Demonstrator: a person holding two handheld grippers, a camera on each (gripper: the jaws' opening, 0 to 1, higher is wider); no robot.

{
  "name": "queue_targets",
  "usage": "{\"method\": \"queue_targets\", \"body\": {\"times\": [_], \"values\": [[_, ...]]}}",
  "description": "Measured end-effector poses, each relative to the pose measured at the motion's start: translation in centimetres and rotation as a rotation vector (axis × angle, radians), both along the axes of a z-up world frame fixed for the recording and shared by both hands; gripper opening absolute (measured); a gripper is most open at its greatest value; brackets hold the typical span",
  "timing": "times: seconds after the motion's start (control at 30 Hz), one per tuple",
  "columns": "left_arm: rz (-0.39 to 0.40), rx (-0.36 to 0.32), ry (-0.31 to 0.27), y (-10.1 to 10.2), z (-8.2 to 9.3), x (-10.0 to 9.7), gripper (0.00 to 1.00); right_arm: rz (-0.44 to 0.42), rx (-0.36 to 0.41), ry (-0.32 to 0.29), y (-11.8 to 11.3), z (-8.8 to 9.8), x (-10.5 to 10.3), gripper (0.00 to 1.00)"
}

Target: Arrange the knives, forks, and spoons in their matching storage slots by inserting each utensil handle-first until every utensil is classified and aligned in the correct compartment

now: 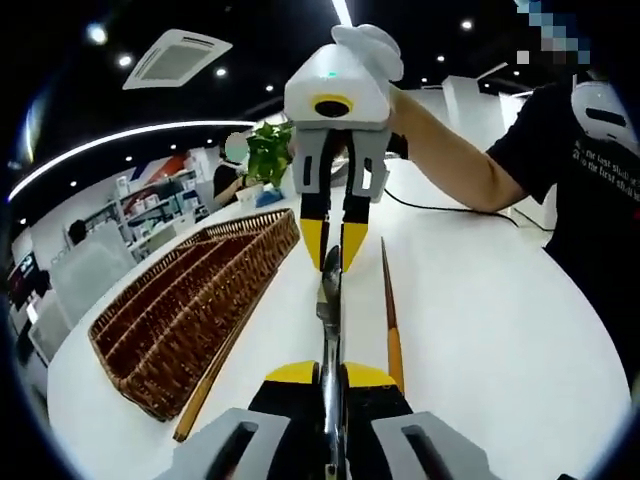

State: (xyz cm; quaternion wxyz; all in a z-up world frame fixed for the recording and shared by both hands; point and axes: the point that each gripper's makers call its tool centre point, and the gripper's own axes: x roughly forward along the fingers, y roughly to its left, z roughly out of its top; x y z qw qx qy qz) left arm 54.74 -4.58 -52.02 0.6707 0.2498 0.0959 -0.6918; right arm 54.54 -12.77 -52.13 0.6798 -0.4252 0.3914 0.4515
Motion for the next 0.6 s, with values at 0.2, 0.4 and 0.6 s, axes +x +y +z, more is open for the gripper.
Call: {"method": "queue_targets", "body": {"times": [0.2, 0.4, 0.6], "values": [[-0.002, -0.010, 0.017, 0.0, 0.0, 0.0, 0.06, 0.010, 0.004, 0.000, 0.2, -0.1, 0.1, 0.10], [-0.027, -0.029, 0.038, -0.4, 0.3, -0.6, 0.06, 0.069, 0.052, -0.011, 1.4, -0.2, 0.1, 0.21], [-0.025, -0.033, 0.041, -0.4, 0.4, -0.6, 0.06, 0.113, 0.059, -0.022, 2.6, -1.2, 0.3, 0.29]]}}
